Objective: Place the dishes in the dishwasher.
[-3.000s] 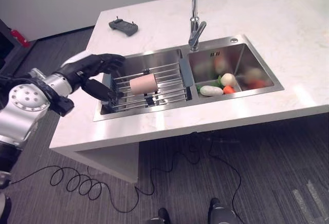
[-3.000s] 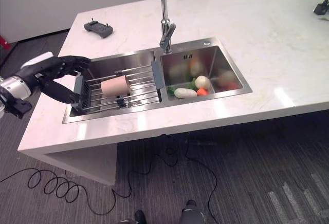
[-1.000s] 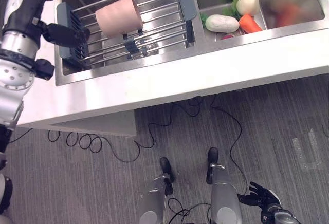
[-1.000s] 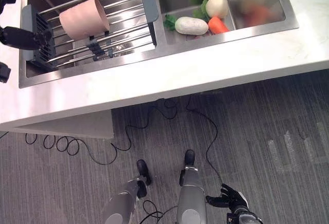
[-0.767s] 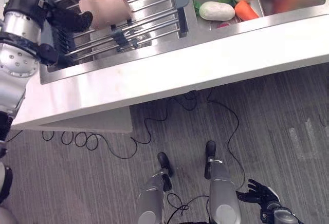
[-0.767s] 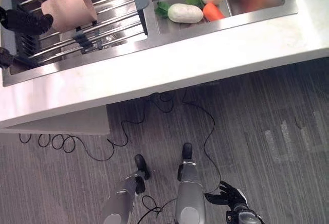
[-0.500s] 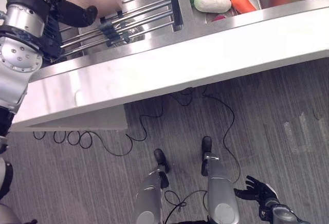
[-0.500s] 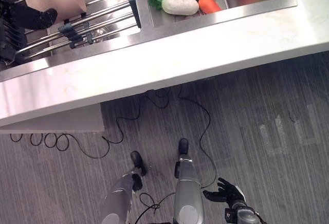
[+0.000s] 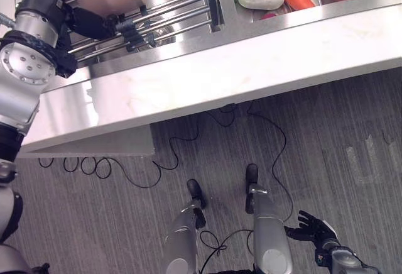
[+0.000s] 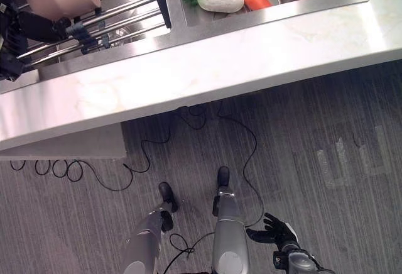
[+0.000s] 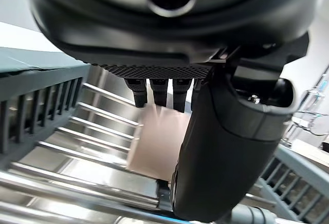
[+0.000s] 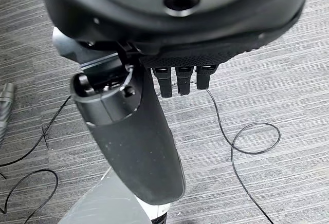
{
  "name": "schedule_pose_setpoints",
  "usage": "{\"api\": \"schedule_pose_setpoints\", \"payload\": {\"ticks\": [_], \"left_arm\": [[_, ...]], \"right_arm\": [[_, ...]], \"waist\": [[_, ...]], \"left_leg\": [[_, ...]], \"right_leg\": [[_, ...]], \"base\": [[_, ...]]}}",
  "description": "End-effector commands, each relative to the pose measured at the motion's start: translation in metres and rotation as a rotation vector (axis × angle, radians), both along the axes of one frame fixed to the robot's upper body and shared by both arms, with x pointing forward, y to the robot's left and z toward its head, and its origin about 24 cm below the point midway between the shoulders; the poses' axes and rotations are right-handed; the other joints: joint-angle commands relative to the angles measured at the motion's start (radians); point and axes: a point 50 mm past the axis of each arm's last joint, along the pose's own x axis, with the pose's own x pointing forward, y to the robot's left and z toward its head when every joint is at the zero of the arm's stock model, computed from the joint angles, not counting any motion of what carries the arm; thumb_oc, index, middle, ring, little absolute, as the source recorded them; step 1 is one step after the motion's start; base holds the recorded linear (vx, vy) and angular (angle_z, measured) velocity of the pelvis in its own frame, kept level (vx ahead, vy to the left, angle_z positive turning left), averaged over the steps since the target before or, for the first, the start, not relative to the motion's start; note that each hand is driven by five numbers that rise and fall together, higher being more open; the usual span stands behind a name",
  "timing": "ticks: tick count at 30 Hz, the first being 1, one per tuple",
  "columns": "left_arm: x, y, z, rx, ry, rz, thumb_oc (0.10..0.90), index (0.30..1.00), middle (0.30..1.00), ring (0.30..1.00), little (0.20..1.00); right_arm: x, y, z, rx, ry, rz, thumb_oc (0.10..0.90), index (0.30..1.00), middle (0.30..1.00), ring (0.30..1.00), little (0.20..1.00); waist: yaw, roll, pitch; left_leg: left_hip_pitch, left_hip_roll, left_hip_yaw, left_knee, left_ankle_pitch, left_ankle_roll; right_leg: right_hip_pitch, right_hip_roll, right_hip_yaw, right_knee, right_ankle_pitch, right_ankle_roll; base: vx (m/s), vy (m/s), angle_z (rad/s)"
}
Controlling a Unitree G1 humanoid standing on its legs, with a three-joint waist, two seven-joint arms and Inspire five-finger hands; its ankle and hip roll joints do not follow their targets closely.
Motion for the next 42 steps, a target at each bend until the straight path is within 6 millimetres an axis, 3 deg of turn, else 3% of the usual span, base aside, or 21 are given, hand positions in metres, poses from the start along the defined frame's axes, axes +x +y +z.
{"api": "schedule_pose_setpoints", "payload": {"ticks": [1, 11, 26, 34, 35, 36, 42], "left_arm": [[-0.025, 0.015, 0.056, -0.028, -0.204, 0.04, 0.8, 0.9, 0.9, 0.9, 0.9], [-0.031, 0.018, 0.069, -0.011, -0.301, 0.08, 0.8, 0.9, 0.9, 0.9, 0.9], [-0.038, -0.001, 0.09, 0.082, -0.483, 0.048, 0.8, 0.9, 0.9, 0.9, 0.9], [-0.037, -0.009, 0.094, 0.146, -0.47, 0.044, 0.8, 0.9, 0.9, 0.9, 0.9], [-0.035, -0.01, 0.093, 0.168, -0.447, 0.046, 0.544, 0.516, 0.516, 0.516, 0.516], [-0.035, -0.01, 0.093, 0.172, -0.443, 0.047, 0.414, 0.321, 0.321, 0.321, 0.321], [-0.03, -0.013, 0.089, 0.201, -0.36, 0.042, 0.4, 0.3, 0.3, 0.3, 0.3]], "right_arm": [[-0.012, -0.015, 0.003, -0.025, 0.006, -0.044, 0.8, 0.9, 0.9, 0.9, 0.9], [-0.009, -0.017, 0.007, -0.023, -0.015, -0.064, 0.8, 0.9, 0.9, 0.9, 0.9], [-0.007, -0.019, 0.012, -0.003, -0.05, -0.092, 0.8, 0.9, 0.9, 0.9, 0.9], [-0.007, -0.02, 0.013, 0.002, -0.065, -0.098, 0.8, 0.9, 0.9, 0.9, 0.9], [-0.007, -0.02, 0.013, 0.003, -0.065, -0.099, 0.8, 0.9, 0.9, 0.9, 0.9], [-0.008, -0.02, 0.012, 0.003, -0.064, -0.1, 0.8, 0.9, 0.9, 0.9, 0.9], [-0.007, -0.022, 0.013, -0.001, -0.063, -0.106, 0.8, 0.9, 0.9, 0.9, 0.9]], "waist": [[-0.013, -0.016, -0.015], [-0.019, -0.016, -0.015], [-0.045, -0.014, -0.015], [-0.055, -0.011, -0.015], [-0.056, -0.01, -0.015], [-0.057, -0.01, -0.015], [-0.06, -0.004, -0.015]], "left_leg": [[-0.066, 0.032, -0.067, 0.081, -0.068, -0.05], [-0.097, 0.033, -0.062, 0.081, -0.067, -0.055], [-0.166, 0.022, -0.081, 0.081, -0.058, -0.058], [-0.187, 0.021, -0.087, 0.081, -0.054, -0.061], [-0.188, 0.021, -0.087, 0.081, -0.054, -0.061], [-0.187, 0.021, -0.087, 0.081, -0.054, -0.061], [-0.184, 0.019, -0.084, 0.081, -0.049, -0.058]], "right_leg": [[0.059, -0.105, 0.007, -0.03, -0.006, 0.181], [0.023, -0.109, 0.01, -0.03, 0.0, 0.186], [-0.06, -0.091, 0.056, -0.03, 0.017, 0.184], [-0.085, -0.087, 0.069, -0.03, 0.022, 0.185], [-0.087, -0.086, 0.072, -0.03, 0.024, 0.185], [-0.085, -0.086, 0.072, -0.03, 0.023, 0.185], [-0.085, -0.087, 0.077, -0.03, 0.029, 0.185]], "base": [[0.0, 0.0, 0.0], [-0.02, 0.001, -0.02], [-0.02, -0.008, 0.05], [-0.02, -0.004, 0.03], [-0.01, -0.002, 0.03], [0.0, 0.0, 0.04], [0.0, 0.0, 0.01]]}}
